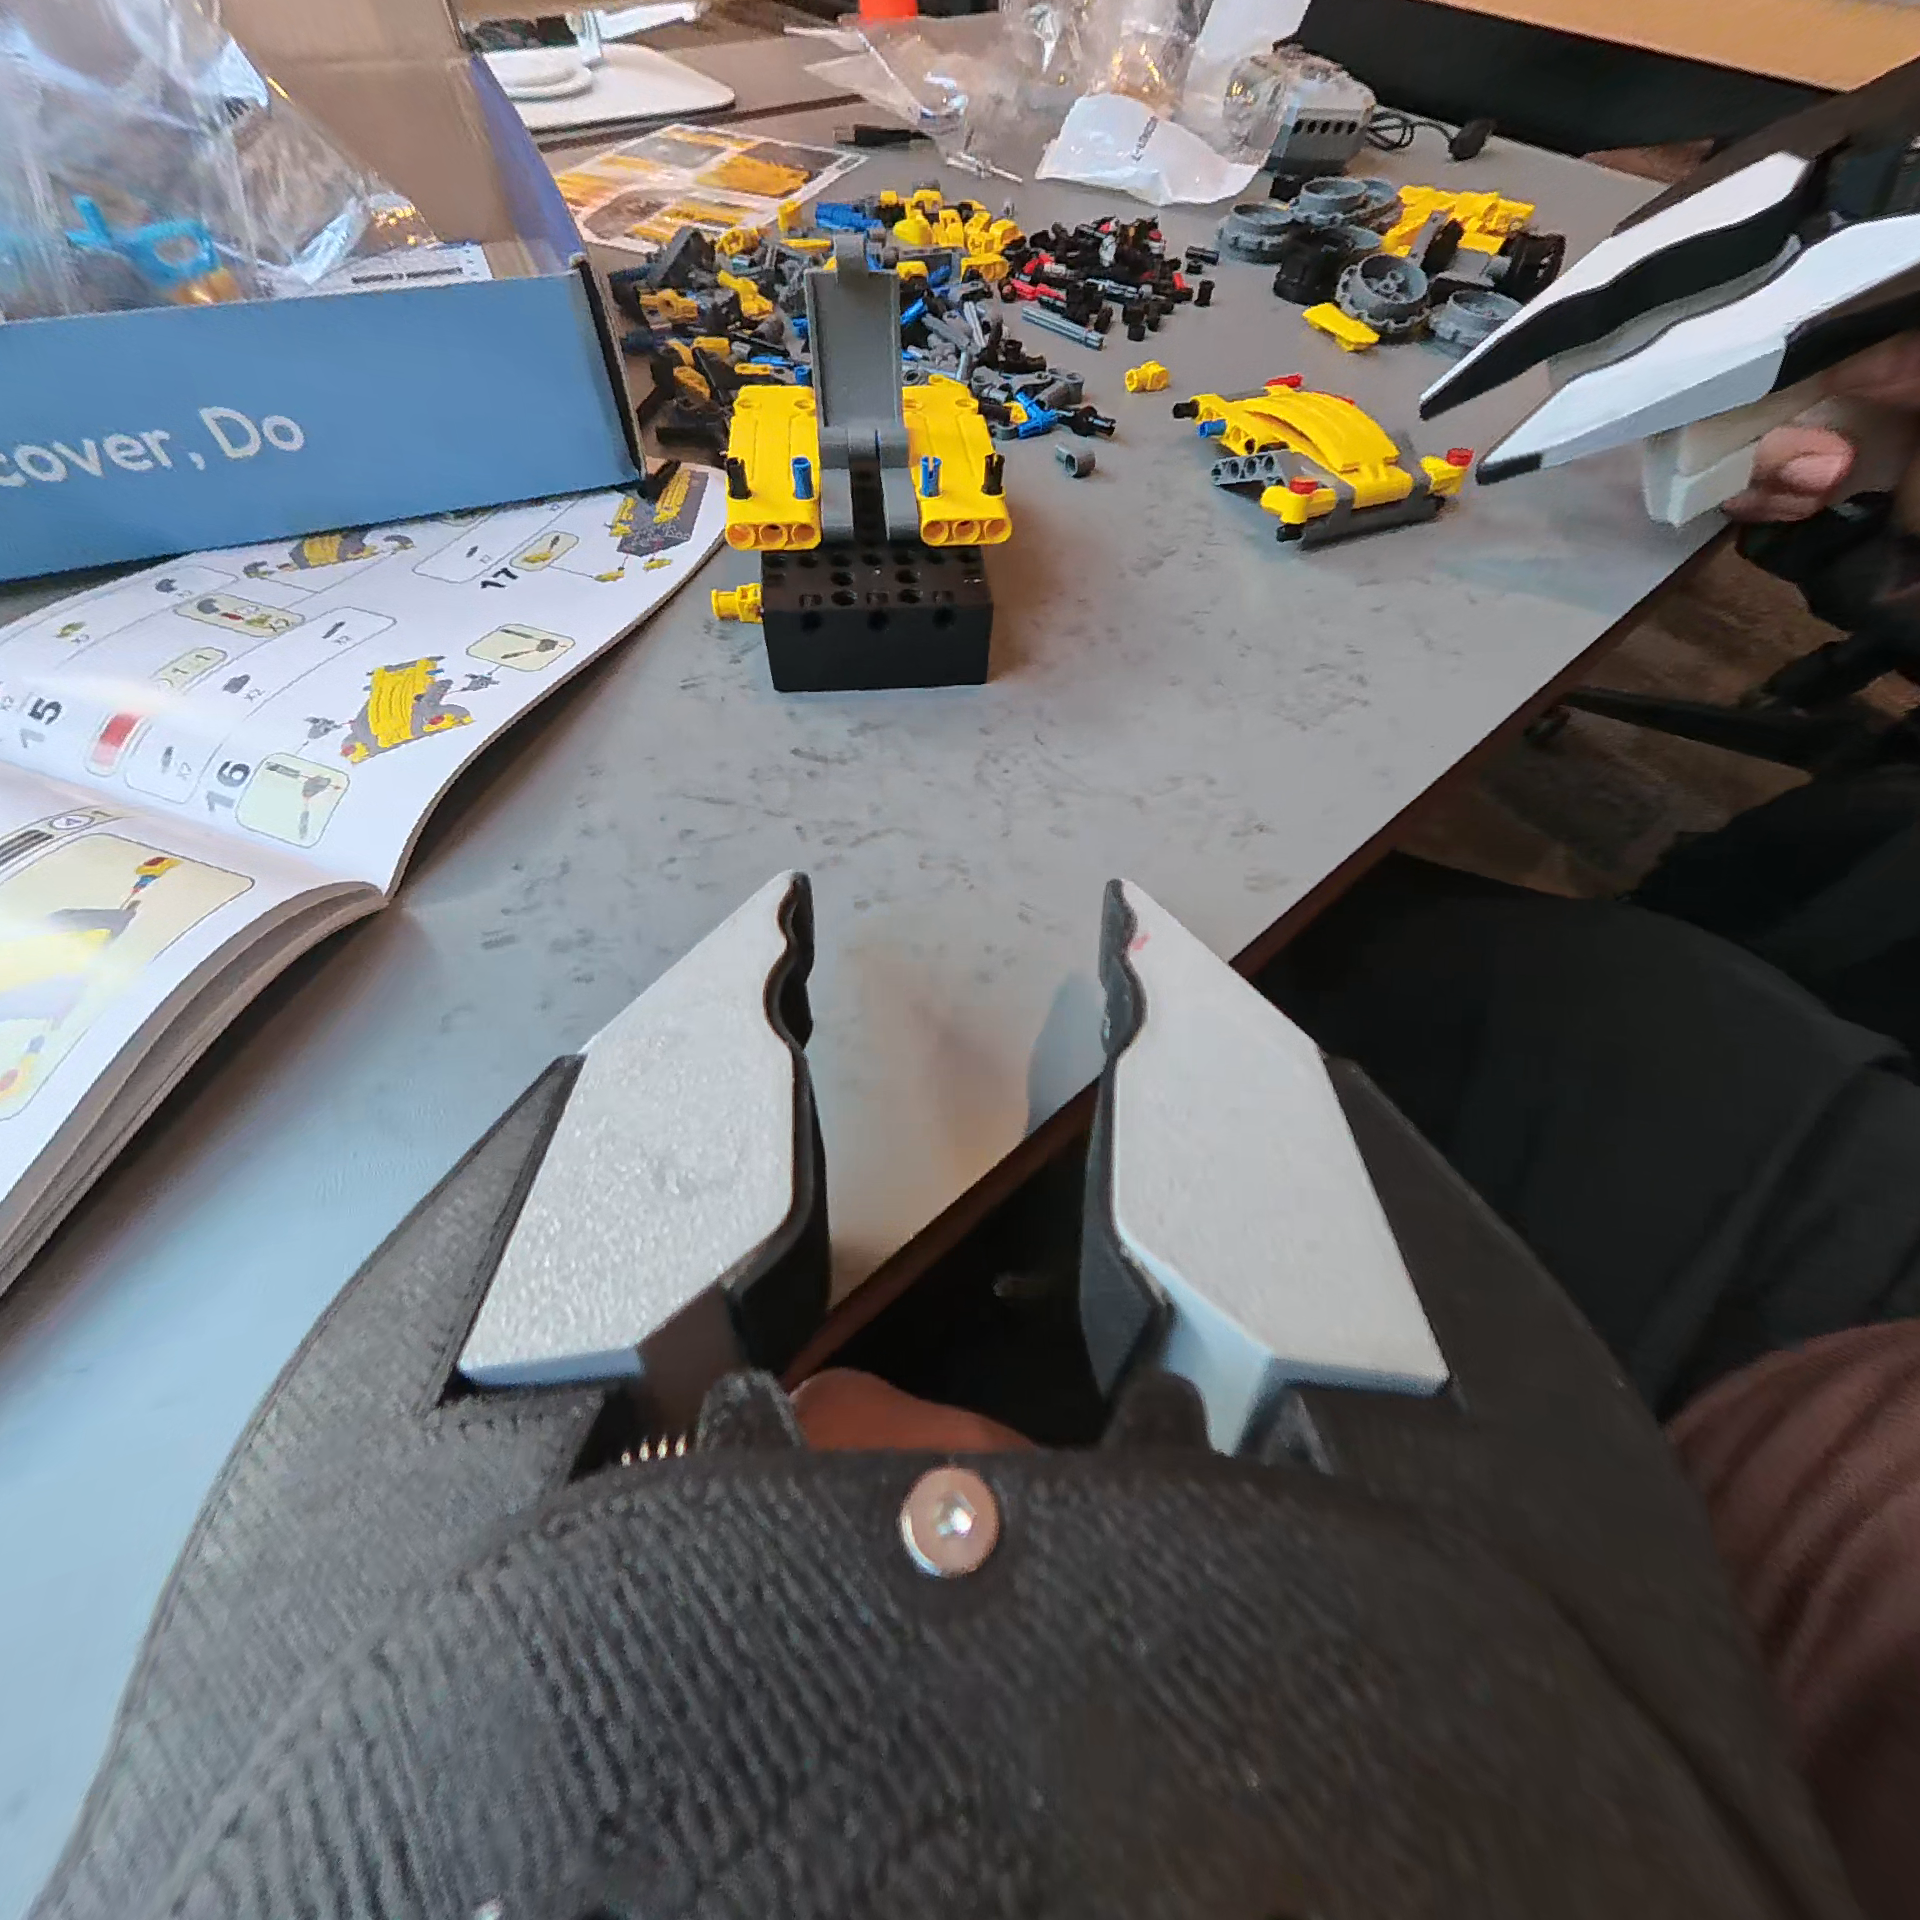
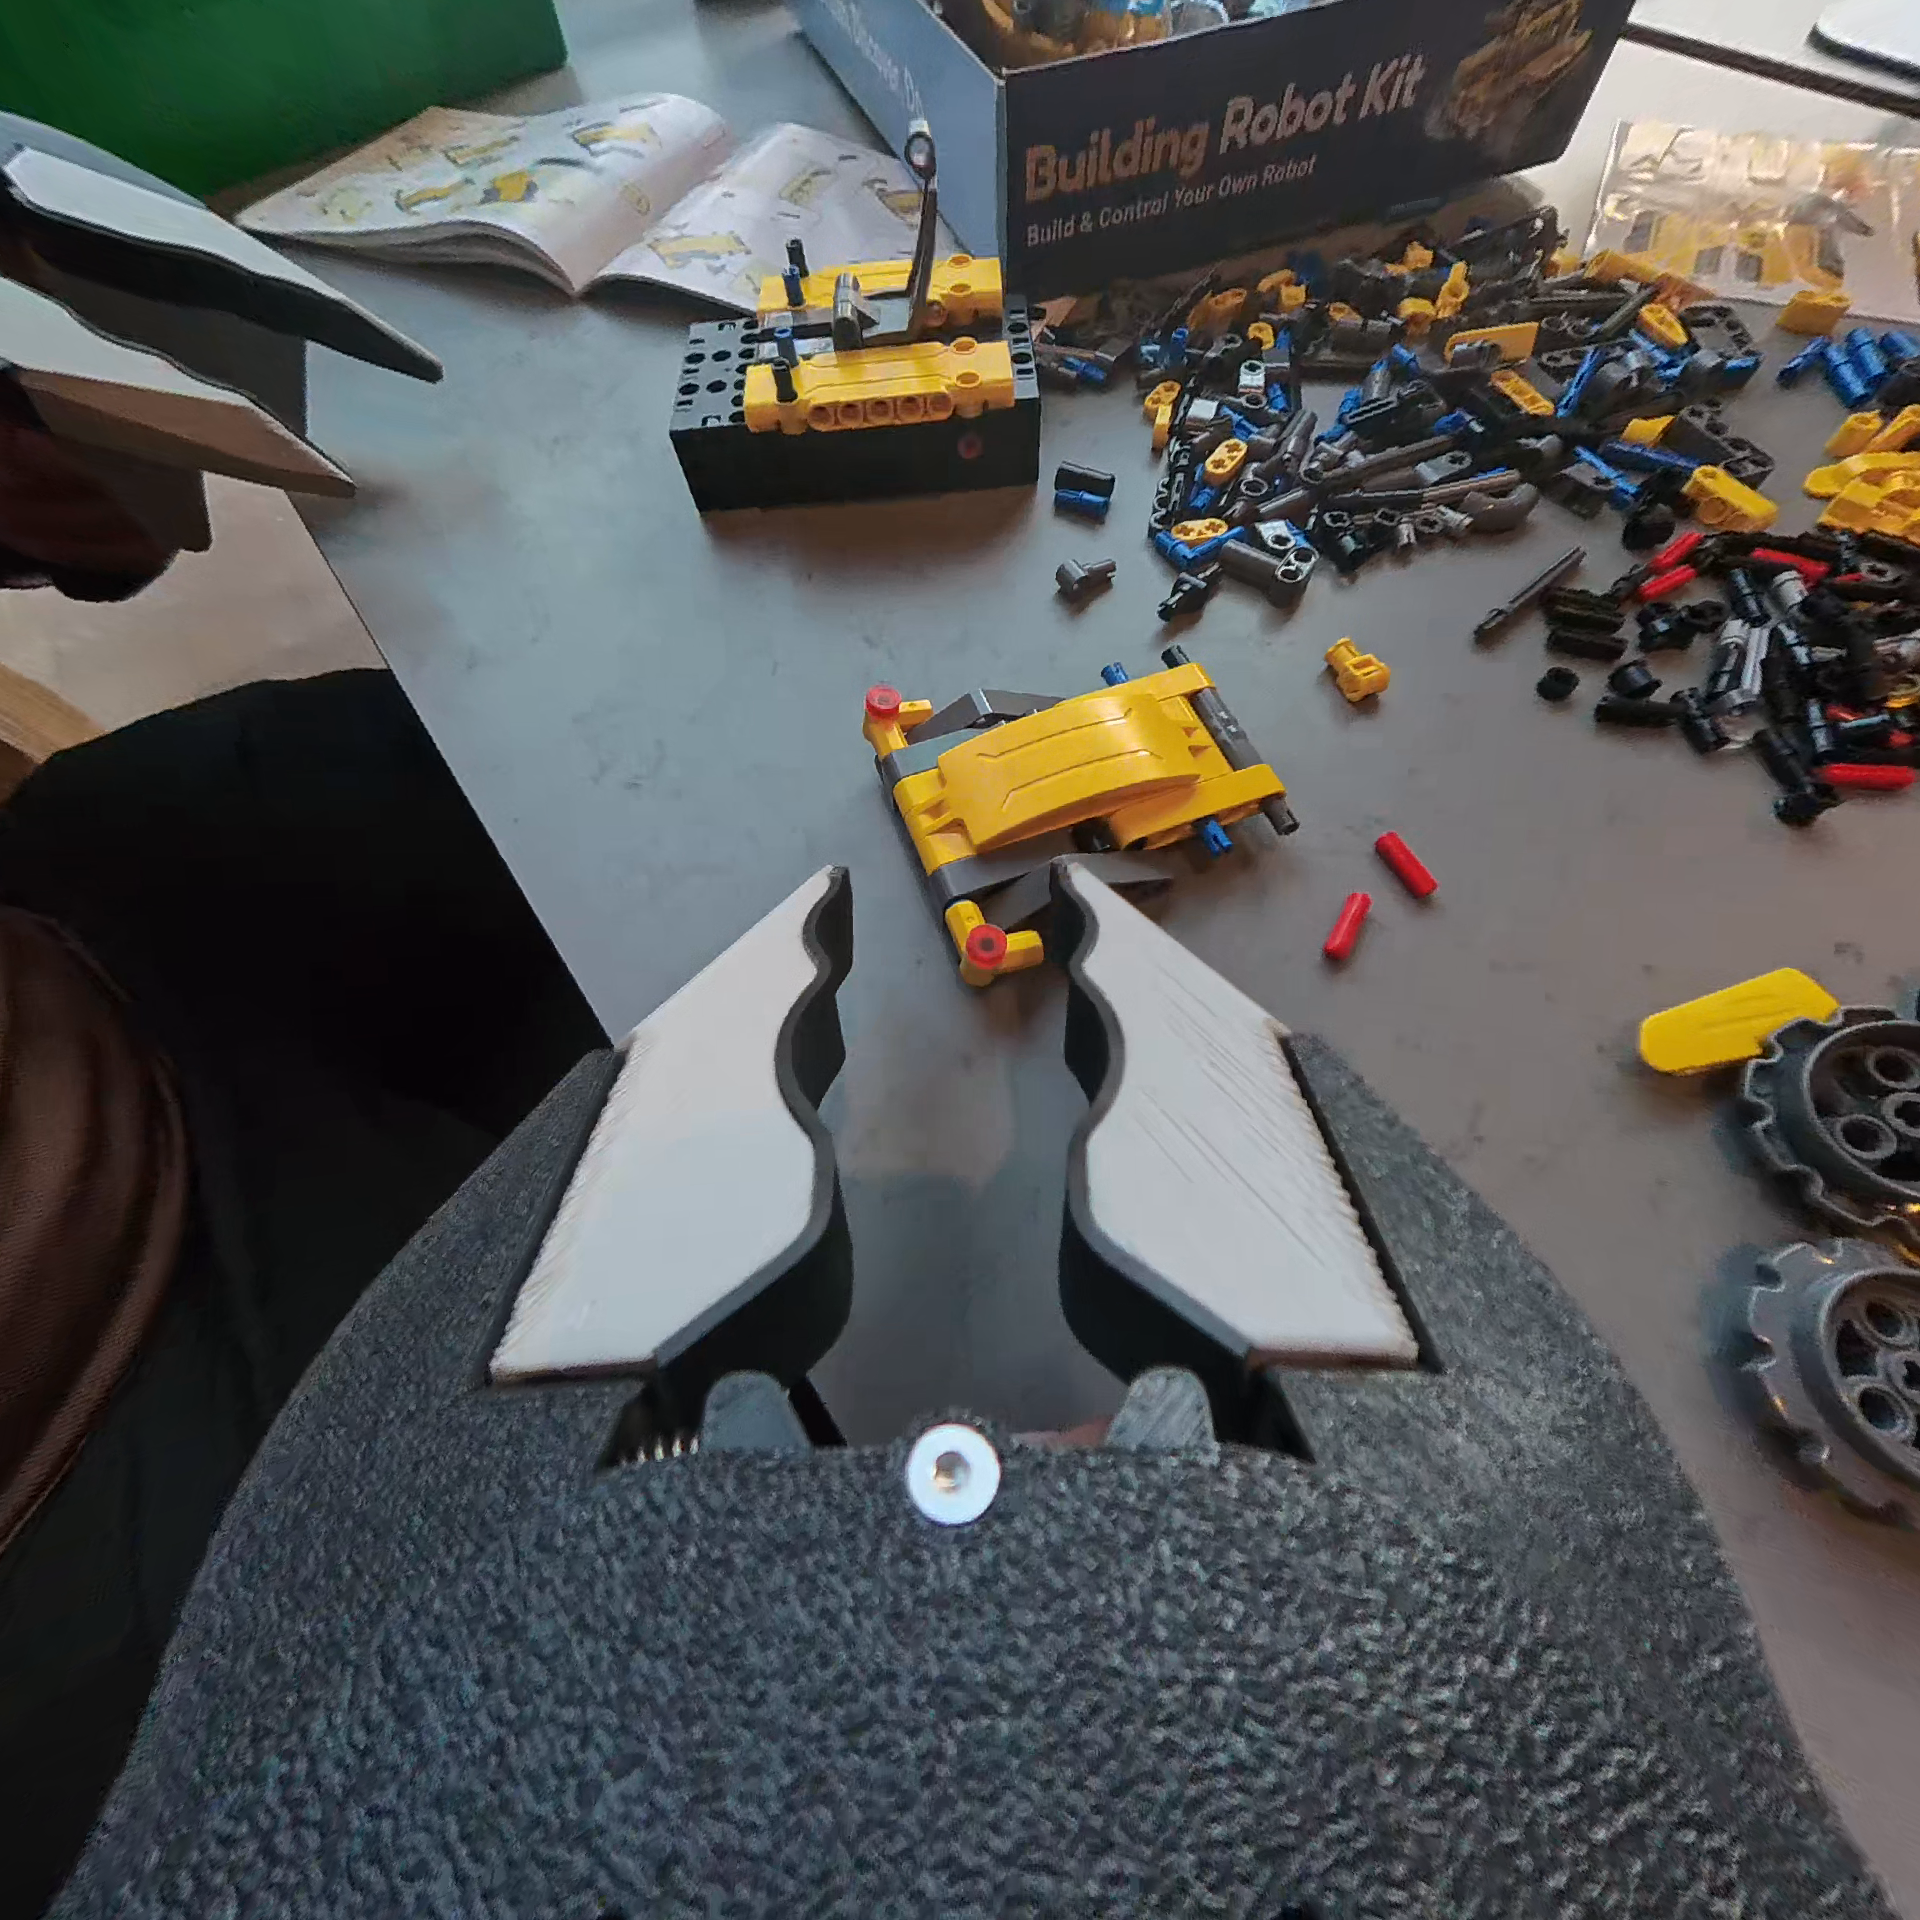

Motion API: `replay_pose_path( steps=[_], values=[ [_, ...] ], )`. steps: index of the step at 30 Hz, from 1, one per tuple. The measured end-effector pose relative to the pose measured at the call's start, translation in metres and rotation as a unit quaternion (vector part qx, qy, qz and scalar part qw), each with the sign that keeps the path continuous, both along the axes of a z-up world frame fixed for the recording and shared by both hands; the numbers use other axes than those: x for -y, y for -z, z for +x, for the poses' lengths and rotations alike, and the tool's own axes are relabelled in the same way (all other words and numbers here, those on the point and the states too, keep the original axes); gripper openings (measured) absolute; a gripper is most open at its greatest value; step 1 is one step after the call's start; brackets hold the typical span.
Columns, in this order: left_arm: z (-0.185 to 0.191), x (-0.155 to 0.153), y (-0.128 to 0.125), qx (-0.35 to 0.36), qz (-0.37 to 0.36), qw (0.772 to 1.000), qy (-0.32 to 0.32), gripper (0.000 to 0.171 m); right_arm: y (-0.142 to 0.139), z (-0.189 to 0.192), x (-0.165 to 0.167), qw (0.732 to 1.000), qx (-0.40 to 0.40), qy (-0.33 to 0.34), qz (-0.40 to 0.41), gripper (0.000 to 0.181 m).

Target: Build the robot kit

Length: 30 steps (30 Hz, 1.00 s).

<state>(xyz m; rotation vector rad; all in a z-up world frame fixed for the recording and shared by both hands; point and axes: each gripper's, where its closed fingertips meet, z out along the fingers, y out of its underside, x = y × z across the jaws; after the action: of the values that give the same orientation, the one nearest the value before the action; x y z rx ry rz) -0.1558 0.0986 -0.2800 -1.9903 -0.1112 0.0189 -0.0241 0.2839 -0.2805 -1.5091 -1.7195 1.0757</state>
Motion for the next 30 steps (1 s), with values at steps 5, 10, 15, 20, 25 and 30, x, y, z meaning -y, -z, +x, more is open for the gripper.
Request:
replay_pose_path(
  steps=[5, 10, 15, 20, 25, 30],
  values=[
    [-0.001, -0.002, -0.001, -0.028, 0.012, 1.000, -0.001, 0.051, 0.004, -0.004, 0.003, 1.000, 0.017, -0.001, -0.001, 0.038],
    [-0.001, -0.002, -0.002, -0.032, 0.023, 0.999, 0.000, 0.050, 0.008, -0.007, 0.010, 0.999, 0.028, -0.013, 0.019, 0.027],
    [-0.002, -0.001, -0.002, -0.036, 0.022, 0.999, -0.014, 0.049, 0.008, -0.006, 0.014, 0.999, 0.024, -0.025, 0.038, 0.015],
    [0.001, -0.001, -0.001, -0.045, 0.020, 0.999, -0.014, 0.049, 0.004, -0.002, 0.020, 0.999, 0.010, -0.050, 0.002, 0.016],
    [0.001, 0.000, -0.002, -0.053, 0.025, 0.998, -0.014, 0.047, -0.002, 0.000, 0.022, 0.998, -0.012, -0.063, -0.026, 0.017],
    [-0.001, 0.000, -0.004, -0.034, 0.034, 0.999, -0.017, 0.045, -0.007, 0.002, 0.023, 0.996, -0.023, -0.069, -0.057, 0.019]
  ],
)
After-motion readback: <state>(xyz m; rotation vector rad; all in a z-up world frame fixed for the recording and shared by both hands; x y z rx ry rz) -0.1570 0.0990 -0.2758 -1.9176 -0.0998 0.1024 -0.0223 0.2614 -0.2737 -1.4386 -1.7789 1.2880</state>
